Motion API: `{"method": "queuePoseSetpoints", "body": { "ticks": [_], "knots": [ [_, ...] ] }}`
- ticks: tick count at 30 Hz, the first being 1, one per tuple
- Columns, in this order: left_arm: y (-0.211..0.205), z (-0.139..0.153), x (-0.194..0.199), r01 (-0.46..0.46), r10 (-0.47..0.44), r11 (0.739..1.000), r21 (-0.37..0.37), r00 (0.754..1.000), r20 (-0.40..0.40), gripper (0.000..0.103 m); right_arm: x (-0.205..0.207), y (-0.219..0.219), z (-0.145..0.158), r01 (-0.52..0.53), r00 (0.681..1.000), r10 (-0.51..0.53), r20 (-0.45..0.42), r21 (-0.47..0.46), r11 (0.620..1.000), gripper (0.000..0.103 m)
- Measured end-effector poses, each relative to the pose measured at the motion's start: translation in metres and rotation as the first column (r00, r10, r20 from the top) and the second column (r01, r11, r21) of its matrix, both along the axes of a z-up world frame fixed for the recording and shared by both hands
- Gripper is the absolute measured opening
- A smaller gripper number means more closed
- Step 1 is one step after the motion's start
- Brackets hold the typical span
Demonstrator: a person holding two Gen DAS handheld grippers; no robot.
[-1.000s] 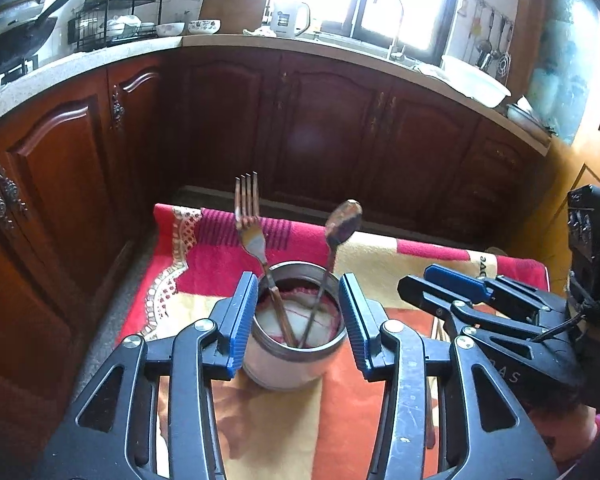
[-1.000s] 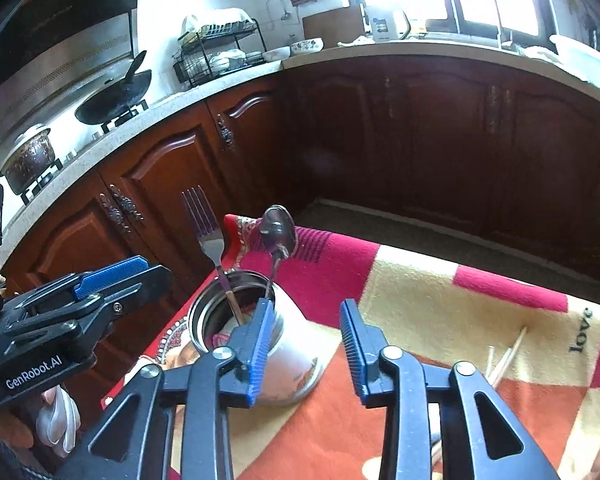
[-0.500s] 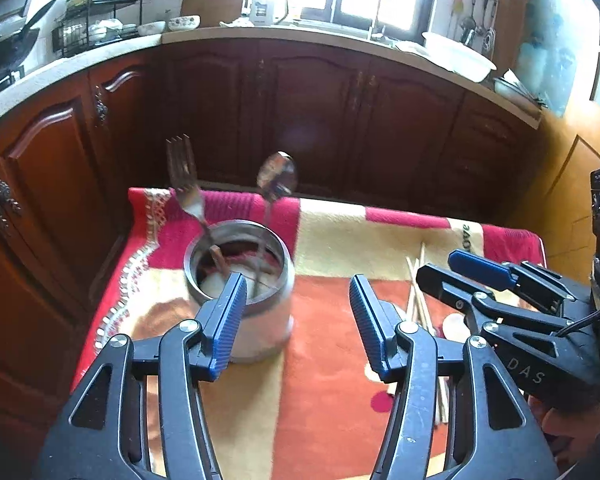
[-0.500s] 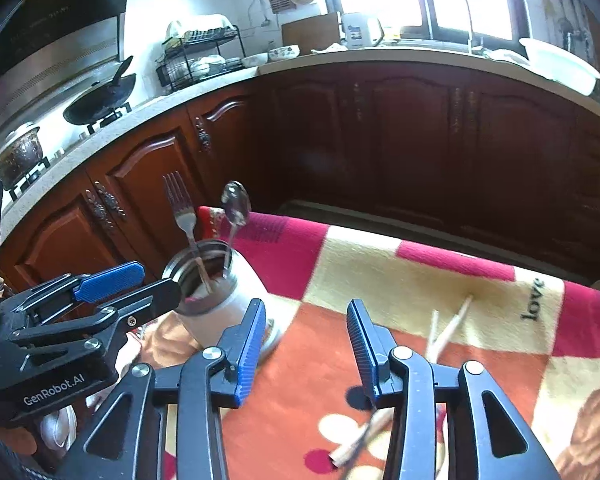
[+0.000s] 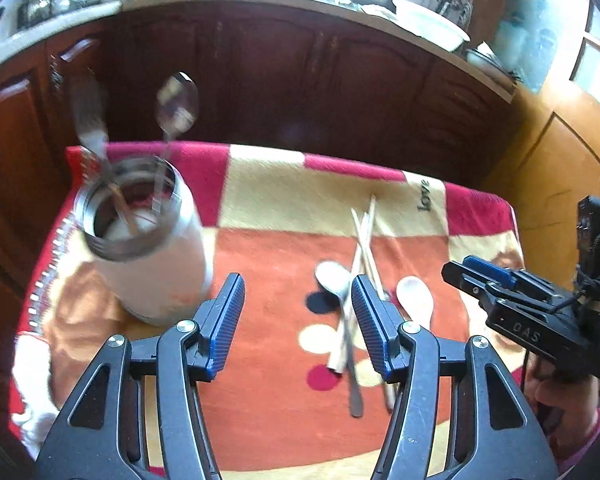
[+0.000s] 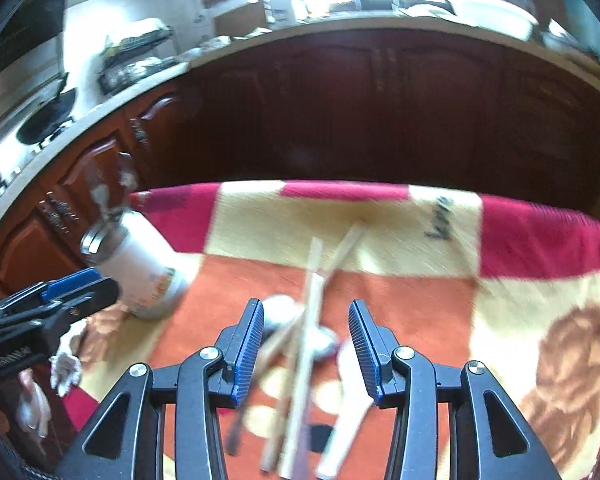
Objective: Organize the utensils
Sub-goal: 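Move both open grippers back to the utensil pile, then grasp a metal spoon with the left gripper while the right gripper grasps the white ceramic spoon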
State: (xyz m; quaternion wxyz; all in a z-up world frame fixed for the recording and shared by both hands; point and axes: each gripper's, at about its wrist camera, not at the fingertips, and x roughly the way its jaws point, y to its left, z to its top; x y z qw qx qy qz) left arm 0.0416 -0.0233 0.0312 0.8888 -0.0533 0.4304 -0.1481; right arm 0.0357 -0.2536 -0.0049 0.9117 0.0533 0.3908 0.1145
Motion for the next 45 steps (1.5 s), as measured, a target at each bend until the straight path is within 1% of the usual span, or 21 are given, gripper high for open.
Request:
{"method": "queuePoseSetpoints", "body": {
  "ticks": [3,7,12,15,18,20,23,27,29,31,32,35,37,39,42,44,45],
  "knots": [
    [-0.008,-0.014,0.004,0.015,-0.015,1.0,-0.007,0.999,-0.034,0.055,0.0,-0.021,-0.019,0.031,0.999,-0.029,-0.042,0.024,0.999,0.042],
    [-0.017,-0.031,0.01,0.029,-0.029,1.0,-0.008,0.997,-0.071,0.055,0.003,-0.036,-0.038,0.05,0.995,-0.046,-0.084,0.039,0.998,0.042],
    [-0.025,-0.049,0.019,0.039,-0.042,0.999,-0.031,0.993,-0.111,0.055,0.009,-0.058,-0.066,0.078,0.986,-0.06,-0.157,0.114,0.99,0.041],
    [-0.027,-0.063,0.03,0.026,-0.037,0.997,-0.068,0.987,-0.156,0.055,0.015,-0.067,-0.079,0.074,0.981,-0.04,-0.189,0.173,0.982,0.04],
    [-0.027,-0.075,0.041,-0.005,-0.013,0.995,-0.096,0.982,-0.189,0.055,0.021,-0.071,-0.089,0.053,0.98,-0.006,-0.197,0.23,0.972,0.04],
    [-0.027,-0.08,0.048,-0.026,0.003,0.994,-0.11,0.979,-0.204,0.055,0.022,-0.072,-0.089,0.036,0.983,0.011,-0.183,0.247,0.968,0.04],
    [-0.03,-0.087,0.06,-0.052,0.015,0.987,-0.152,0.972,-0.235,0.055,0.024,-0.072,-0.09,0.001,0.984,0.047,-0.17,0.27,0.963,0.04],
    [-0.036,-0.095,0.072,-0.071,0.016,0.979,-0.193,0.962,-0.274,0.054,0.026,-0.071,-0.092,-0.028,0.986,0.072,-0.151,0.276,0.961,0.04],
    [-0.039,-0.101,0.078,-0.085,0.016,0.972,-0.217,0.953,-0.303,0.051,0.026,-0.071,-0.093,-0.034,0.987,0.079,-0.141,0.291,0.956,0.04],
    [-0.04,-0.106,0.082,-0.101,0.019,0.967,-0.235,0.944,-0.33,0.043,0.026,-0.072,-0.095,-0.04,0.987,0.085,-0.135,0.308,0.951,0.04],
    [-0.04,-0.108,0.085,-0.11,0.021,0.963,-0.246,0.94,-0.34,0.042,0.027,-0.071,-0.096,-0.047,0.987,0.092,-0.131,0.317,0.947,0.04],
    [-0.038,-0.111,0.088,-0.135,0.029,0.951,-0.279,0.935,-0.354,0.035,0.027,-0.072,-0.096,-0.062,0.986,0.109,-0.126,0.327,0.943,0.04],
    [-0.036,-0.115,0.092,-0.16,0.032,0.937,-0.311,0.924,-0.38,0.027,0.028,-0.071,-0.097,-0.068,0.986,0.116,-0.124,0.337,0.939,0.04],
    [-0.035,-0.118,0.096,-0.183,0.04,0.927,-0.329,0.917,-0.397,0.023,0.029,-0.07,-0.098,-0.07,0.986,0.119,-0.12,0.351,0.934,0.04],
    [-0.035,-0.119,0.099,-0.194,0.046,0.922,-0.337,0.915,-0.402,0.02,0.031,-0.067,-0.099,-0.079,0.985,0.13,-0.116,0.366,0.927,0.04],
    [-0.036,-0.12,0.101,-0.197,0.048,0.921,-0.338,0.915,-0.401,0.017,0.034,-0.063,-0.1,-0.089,0.983,0.14,-0.12,0.354,0.931,0.032],
    [-0.036,-0.12,0.101,-0.195,0.046,0.921,-0.339,0.915,-0.401,0.013,0.036,-0.061,-0.1,-0.094,0.982,0.145,-0.124,0.346,0.934,0.023]
  ]
}}
